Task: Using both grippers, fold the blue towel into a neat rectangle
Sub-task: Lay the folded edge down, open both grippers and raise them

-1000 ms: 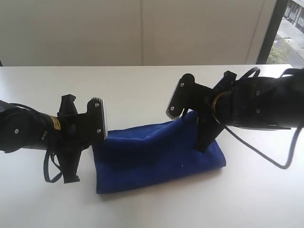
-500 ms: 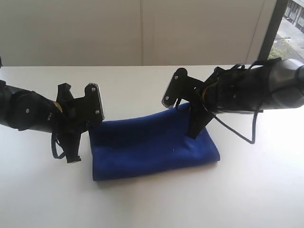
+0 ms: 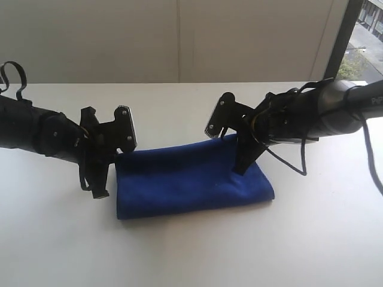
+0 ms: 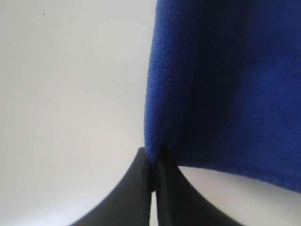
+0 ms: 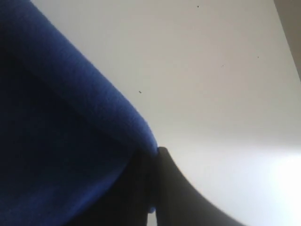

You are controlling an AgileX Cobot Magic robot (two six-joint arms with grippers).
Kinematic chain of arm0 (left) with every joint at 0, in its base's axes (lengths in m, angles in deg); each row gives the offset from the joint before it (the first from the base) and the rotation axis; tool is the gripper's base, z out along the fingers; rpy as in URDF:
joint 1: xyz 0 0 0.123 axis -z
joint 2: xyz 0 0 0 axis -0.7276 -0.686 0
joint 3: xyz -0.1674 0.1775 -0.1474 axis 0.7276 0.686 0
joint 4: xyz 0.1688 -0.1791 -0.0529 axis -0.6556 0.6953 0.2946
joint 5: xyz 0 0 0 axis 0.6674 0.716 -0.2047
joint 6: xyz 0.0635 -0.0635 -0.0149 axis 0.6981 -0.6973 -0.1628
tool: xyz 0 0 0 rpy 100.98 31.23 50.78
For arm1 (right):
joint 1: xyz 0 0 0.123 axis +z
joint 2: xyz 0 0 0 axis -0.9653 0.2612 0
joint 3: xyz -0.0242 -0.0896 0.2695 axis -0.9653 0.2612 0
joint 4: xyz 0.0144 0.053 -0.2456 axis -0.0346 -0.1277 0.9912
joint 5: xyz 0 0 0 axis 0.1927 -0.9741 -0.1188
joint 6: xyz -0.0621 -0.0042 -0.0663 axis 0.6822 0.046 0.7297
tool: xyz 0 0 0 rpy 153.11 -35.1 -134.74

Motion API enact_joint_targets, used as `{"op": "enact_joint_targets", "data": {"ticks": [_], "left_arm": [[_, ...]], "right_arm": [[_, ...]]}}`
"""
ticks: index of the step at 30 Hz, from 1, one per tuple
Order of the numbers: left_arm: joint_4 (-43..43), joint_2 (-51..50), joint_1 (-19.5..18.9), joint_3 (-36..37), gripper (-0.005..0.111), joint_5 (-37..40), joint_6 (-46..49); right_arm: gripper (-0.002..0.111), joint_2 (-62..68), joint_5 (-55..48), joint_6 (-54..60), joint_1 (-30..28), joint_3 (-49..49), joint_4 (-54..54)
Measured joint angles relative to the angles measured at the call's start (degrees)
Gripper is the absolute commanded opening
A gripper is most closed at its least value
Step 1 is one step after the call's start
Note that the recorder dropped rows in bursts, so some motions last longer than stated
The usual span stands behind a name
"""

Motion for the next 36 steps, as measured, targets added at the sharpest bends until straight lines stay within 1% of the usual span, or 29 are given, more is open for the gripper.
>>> {"op": "enact_joint_targets", "data": {"ticks": [4,10,12,14,16,18,19,21,22,24,26,31,36], "left_arm": [[0.0,-1.14,-0.34,0.0,0.0,-0.14,0.0],[0.0,-2.72,-0.46,0.0,0.0,-2.77,0.1],[0.0,-3.19,-0.59,0.0,0.003,-3.21,0.1],[0.0,-3.46,-0.59,0.0,0.012,-3.45,0.1],[0.0,-3.54,-0.59,0.0,0.026,-3.55,0.1],[0.0,-3.58,-0.59,0.0,0.045,-3.77,0.1],[0.0,-3.58,-0.59,0.0,0.053,-3.77,0.1],[0.0,-3.58,-0.59,0.0,0.064,-3.99,0.1],[0.0,-3.58,-0.59,0.0,0.068,-4.0,0.1],[0.0,-3.58,-0.59,-0.14,0.07,-4.66,0.1],[0.0,-3.32,-0.72,-0.23,0.07,-4.94,0.1],[0.0,-0.04,-0.72,-0.23,0.07,-4.33,0.1],[0.69,5.46,-0.72,-0.23,0.07,-4.03,-0.46]], "right_arm": [[0.0,1.94,0.72,0.0,-0.66,-0.82,0.0],[0.0,2.91,2.0,0.0,-0.81,-1.15,0.0],[0.0,2.91,2.27,0.0,-0.9,-1.15,0.0],[0.002,2.91,2.46,0.0,-0.94,-1.15,0.0],[0.009,2.91,2.58,0.0,-0.94,-1.15,0.0],[0.021,2.91,2.58,0.0,-1.03,-1.15,0.0],[0.029,2.91,2.58,0.0,-1.03,-1.15,0.0],[0.045,2.91,2.1,0.0,-1.17,-1.15,0.0],[0.051,2.91,1.89,0.0,-1.17,-1.15,0.0],[0.058,2.91,1.27,0.0,-1.17,-1.2,0.13],[0.06,2.91,-0.03,0.15,-1.17,-1.69,0.25],[0.06,1.57,-2.97,0.15,-1.17,-2.81,0.34],[0.06,-4.03,-3.2,-1.65,-1.17,-2.81,0.38]]}}
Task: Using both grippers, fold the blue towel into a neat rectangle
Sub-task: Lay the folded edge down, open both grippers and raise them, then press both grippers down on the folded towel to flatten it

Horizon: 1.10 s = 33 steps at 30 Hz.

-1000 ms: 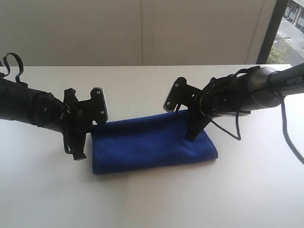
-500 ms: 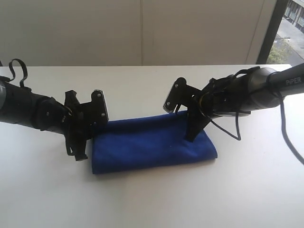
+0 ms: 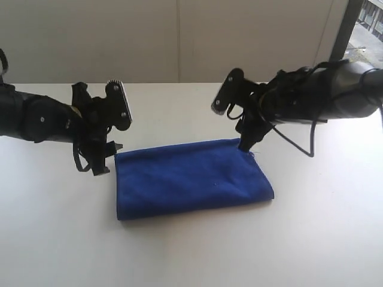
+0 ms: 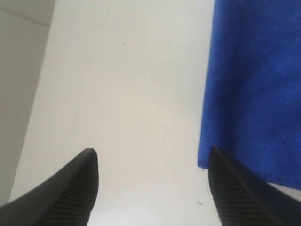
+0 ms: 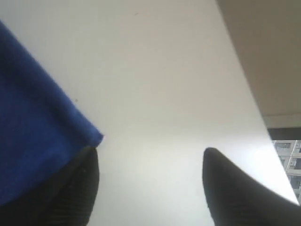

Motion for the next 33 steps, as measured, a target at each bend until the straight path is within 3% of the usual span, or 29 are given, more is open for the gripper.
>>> {"op": "enact_joint_targets", "data": {"ticks": [3,5,7,9,13,14,16,18,33], "left_arm": [[1.64,3.05,0.45,0.0,0.063,1.58,-4.69],[2.32,4.36,1.41,0.0,0.049,3.17,-10.33],[2.8,4.75,2.85,0.0,0.026,5.54,-16.4],[2.91,4.21,4.81,0.0,0.002,7.96,-19.76],[3.18,1.8,7.47,-0.13,0.0,10.13,-22.43],[3.18,0.83,7.71,-0.47,0.0,11.0,-23.44],[3.41,-3.22,7.82,-3.39,0.0,16.6,-25.46],[3.41,-6.49,7.82,-6.28,0.0,21.81,-25.96],[-1.72,-8.86,7.7,-7.77,0.0,28.09,-23.68]], "right_arm": [[0.053,-4.51,-1.09,-5.58,0.0,0.0,-0.41],[0.037,-6.95,-1.34,-8.88,0.0,-0.11,-2.08],[0.007,-9.18,-1.39,-9.73,0.0,-0.11,-5.69],[0.0,-10.44,-1.63,-6.77,0.0,0.02,-11.52],[0.0,-10.29,-5.23,12.03,0.0,0.11,-33.58],[0.0,-9.65,-7.22,19.99,0.0,0.0,-41.36],[0.0,-5.06,-17.49,48.07,-0.26,-2.32,-66.42],[0.0,-0.42,-23.5,57.29,-0.39,-5.08,-76.72],[0.0,5.32,-34.59,59.2,-0.61,-6.48,-80.38]]}}
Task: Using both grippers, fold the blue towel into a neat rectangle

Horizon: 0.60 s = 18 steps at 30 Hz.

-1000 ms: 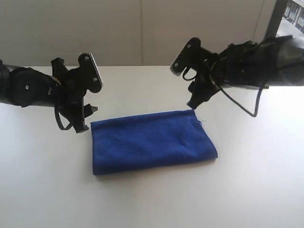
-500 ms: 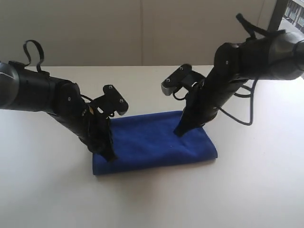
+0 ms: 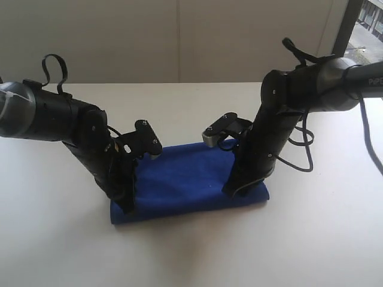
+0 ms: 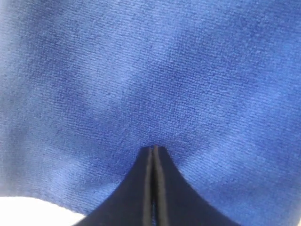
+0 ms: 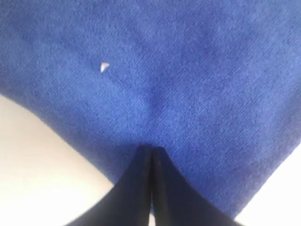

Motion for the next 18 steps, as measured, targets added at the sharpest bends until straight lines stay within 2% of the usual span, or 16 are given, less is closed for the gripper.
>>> {"op": "enact_joint_targets", "data": {"ticks": [11,18], "left_arm": [[-2.76,0.0,-6.38,-0.11,0.0,-0.77,5.38],[-3.61,-0.41,-6.94,-0.11,0.0,-4.34,7.14]], "right_arm": [[0.0,-0.25,-5.43,-0.21,0.0,0.0,-5.84],[0.0,-4.22,-2.68,-1.35,0.0,0.0,-5.84]]}}
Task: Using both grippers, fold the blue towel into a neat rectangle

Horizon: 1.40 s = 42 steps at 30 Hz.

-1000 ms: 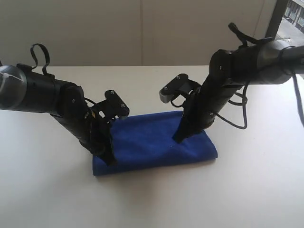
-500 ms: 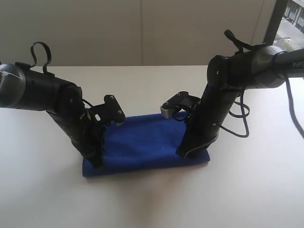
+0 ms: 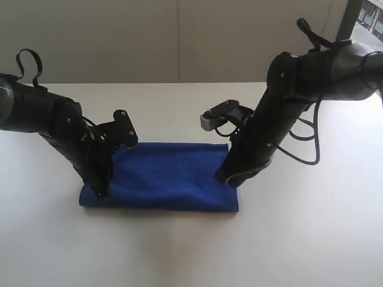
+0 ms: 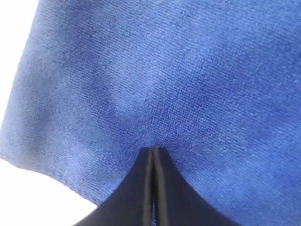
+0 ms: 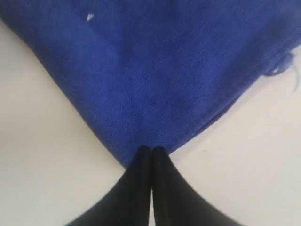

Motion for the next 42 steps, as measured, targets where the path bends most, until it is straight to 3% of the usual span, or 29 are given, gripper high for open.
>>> {"op": "enact_joint_targets", "data": {"ticks": [8,14,20,28,32,37,42], "left_arm": [[3.48,4.82,0.0,0.0,0.0,-0.21,0.15],[10.52,15.13,0.0,0.0,0.0,0.04,0.02],[16.31,28.07,0.0,2.46,0.0,1.47,-0.79],[21.35,49.2,0.0,17.03,0.0,1.79,-3.06],[26.23,60.42,0.0,27.67,0.0,-3.57,-4.21],[33.72,73.24,0.0,39.89,0.0,-9.6,-5.52],[35.87,83.12,0.0,51.7,0.0,-13.67,-6.89]], "right_arm": [[0.0,-5.53,6.99,-2.57,0.0,0.0,0.17],[0.0,-13.4,15.63,-11.13,0.0,2.76,7.28],[0.0,-25.24,16.92,-15.52,0.0,9.03,12.88],[0.0,-39.9,19.0,-19.01,0.0,19.73,13.45],[0.0,-43.42,24.17,-20.47,0.0,26.69,11.86],[0.0,-43.64,33.14,-20.63,0.18,34.03,5.56],[0.0,-37.81,35.46,-19.03,2.75,34.59,4.65]]}}
